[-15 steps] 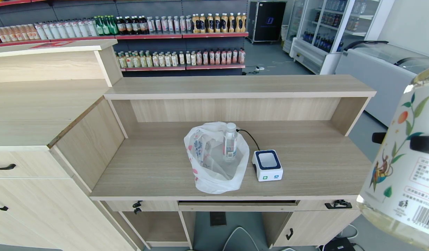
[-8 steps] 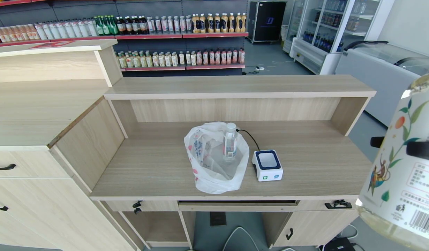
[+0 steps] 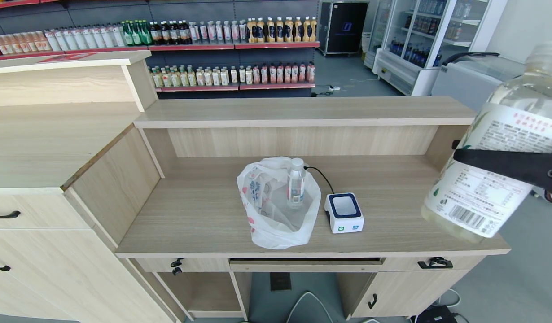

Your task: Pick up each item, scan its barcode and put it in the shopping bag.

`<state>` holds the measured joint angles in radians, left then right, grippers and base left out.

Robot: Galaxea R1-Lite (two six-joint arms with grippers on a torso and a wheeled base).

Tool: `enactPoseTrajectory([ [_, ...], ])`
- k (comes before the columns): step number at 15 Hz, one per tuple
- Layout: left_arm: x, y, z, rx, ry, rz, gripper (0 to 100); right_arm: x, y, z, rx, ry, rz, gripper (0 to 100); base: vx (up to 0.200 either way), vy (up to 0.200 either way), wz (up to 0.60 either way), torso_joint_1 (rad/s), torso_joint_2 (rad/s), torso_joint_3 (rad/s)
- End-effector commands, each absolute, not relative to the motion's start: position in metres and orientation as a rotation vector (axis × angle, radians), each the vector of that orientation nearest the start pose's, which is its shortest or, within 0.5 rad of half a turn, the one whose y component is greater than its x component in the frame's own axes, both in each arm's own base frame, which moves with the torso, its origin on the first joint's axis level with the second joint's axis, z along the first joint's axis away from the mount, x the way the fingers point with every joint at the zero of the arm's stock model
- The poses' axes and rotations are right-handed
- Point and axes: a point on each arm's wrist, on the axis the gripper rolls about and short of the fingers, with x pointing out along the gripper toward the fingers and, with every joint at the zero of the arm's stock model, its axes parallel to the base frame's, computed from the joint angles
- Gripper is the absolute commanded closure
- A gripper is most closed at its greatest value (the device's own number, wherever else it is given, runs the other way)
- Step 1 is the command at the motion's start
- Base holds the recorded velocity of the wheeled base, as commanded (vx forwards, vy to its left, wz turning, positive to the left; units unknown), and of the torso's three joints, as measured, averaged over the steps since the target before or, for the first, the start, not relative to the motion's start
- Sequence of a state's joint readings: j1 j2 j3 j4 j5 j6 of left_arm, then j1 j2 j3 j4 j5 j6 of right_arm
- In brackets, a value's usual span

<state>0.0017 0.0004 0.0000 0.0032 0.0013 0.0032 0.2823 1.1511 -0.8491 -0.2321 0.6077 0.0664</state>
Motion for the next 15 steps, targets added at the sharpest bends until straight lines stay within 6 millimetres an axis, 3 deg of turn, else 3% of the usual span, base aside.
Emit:
enactPoseTrajectory([
  [1,-0.023,0.000,0.075,0.003,0.003,0.003,0,0.212,0.040,0.240,-0.105,0.112,0.674,100,0.000,0.000,0.00,0.000,0.00,0.000],
  [3,-0.023,0.000,0.075,0.003,0.003,0.003,0,0.246,0.003,0.202,-0.386,0.042,0.483,100,0.000,0.000,0.00,0.000,0.00,0.000],
  [6,-0.023,0.000,0.075,0.003,0.003,0.003,0,0.287,-0.026,0.178,-0.601,-0.042,0.373,100,0.000,0.000,0.00,0.000,0.00,0.000],
  [11,-0.023,0.000,0.075,0.003,0.003,0.003,0,0.310,-0.030,0.159,-0.782,-0.141,0.352,100,0.000,0.000,0.00,0.000,0.00,0.000],
  [15,-0.023,0.000,0.075,0.003,0.003,0.003,0,0.326,-0.039,0.128,-0.902,-0.166,0.393,100,0.000,0.000,0.60,0.000,0.00,0.000],
])
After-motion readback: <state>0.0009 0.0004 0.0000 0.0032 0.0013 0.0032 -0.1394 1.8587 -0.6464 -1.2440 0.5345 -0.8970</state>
